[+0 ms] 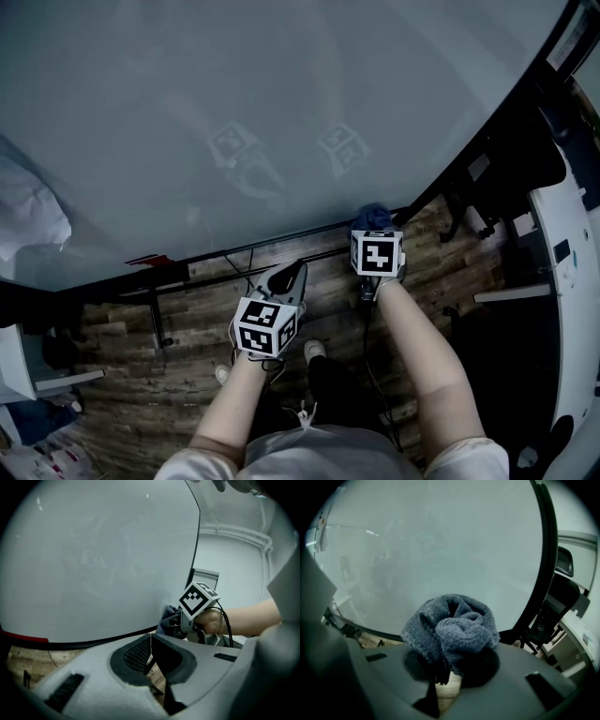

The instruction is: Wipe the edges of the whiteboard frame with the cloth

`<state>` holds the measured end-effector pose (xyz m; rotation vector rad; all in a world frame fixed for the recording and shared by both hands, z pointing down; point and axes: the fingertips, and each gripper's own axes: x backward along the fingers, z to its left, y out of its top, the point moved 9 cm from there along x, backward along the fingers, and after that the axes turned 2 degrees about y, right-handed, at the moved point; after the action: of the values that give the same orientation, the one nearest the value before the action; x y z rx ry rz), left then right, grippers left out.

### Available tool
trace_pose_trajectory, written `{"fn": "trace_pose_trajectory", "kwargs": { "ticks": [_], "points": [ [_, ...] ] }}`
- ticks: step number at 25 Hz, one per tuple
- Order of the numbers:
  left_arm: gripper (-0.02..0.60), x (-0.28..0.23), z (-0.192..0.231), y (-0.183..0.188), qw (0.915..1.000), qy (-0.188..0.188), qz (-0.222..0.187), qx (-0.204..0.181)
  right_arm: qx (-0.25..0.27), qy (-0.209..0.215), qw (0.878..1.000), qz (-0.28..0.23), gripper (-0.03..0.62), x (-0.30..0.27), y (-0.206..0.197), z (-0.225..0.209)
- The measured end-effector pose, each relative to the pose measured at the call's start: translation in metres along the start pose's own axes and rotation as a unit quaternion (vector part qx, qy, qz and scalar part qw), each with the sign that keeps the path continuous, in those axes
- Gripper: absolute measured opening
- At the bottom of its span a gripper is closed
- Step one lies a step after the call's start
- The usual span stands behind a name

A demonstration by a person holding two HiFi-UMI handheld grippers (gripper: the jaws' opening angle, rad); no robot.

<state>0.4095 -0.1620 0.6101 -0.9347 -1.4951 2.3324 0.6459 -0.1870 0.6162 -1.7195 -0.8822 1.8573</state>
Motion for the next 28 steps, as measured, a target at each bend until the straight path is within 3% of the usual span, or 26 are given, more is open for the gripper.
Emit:
{"fn": "trace_pose_trajectory", "kwargs": {
  "ticks": [14, 28],
  "points": [
    [0.020, 0.128, 0.109, -0.018, 0.9973, 0.066, -0.014, 0.030, 0.009, 0.003, 1.000, 0.002, 0.072, 0.000, -0.002, 0.157],
    [0.020, 0.220, 0.186, -0.033, 0.9938, 0.096, -0.027, 0.048, 0.005, 0.015, 1.000, 0.016, 0.072, 0.006, -0.006, 0.282]
  ]
}}
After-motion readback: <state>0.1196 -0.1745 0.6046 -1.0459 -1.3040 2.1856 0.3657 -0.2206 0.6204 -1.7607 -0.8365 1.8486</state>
